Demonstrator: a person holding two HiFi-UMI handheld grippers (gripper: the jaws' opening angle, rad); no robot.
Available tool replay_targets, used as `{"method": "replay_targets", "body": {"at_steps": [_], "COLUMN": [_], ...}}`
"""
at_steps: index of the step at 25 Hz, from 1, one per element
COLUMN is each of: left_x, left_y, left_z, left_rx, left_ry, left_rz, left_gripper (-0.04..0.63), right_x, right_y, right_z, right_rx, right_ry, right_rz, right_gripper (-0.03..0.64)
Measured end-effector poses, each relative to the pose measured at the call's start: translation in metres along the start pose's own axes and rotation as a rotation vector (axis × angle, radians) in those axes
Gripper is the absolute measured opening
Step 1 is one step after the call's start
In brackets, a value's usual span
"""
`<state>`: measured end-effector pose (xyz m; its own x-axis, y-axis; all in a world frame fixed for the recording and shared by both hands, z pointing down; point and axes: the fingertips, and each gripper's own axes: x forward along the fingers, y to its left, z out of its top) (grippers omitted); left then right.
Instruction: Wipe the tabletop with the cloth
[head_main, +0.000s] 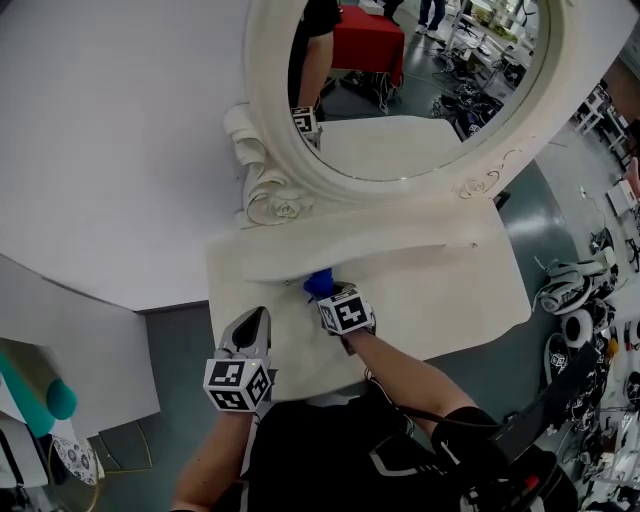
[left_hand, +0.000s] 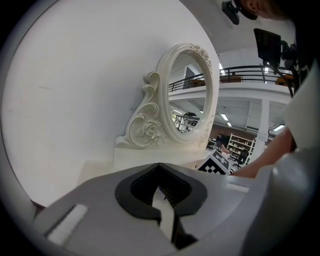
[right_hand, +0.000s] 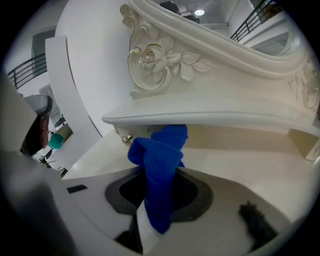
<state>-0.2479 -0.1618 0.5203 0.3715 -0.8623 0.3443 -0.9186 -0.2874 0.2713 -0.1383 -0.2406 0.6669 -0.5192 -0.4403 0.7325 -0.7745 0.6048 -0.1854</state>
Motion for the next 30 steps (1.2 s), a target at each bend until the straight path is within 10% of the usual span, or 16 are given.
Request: {"method": "replay_targets", "body": {"at_steps": [30], "left_x": [0.078], "left_y": [-0.122], "left_z": [-0.001], "left_rx": [0.045], "left_ry": [0.045], "left_rz": [0.021], "left_gripper": [0.009], "right_x": [-0.055], "right_y": [-0.122], "right_z": [-0.022], "right_rx": [0.038], "right_ry": [-0.019], "right_rz": [0.032], "right_gripper": [0.120]}}
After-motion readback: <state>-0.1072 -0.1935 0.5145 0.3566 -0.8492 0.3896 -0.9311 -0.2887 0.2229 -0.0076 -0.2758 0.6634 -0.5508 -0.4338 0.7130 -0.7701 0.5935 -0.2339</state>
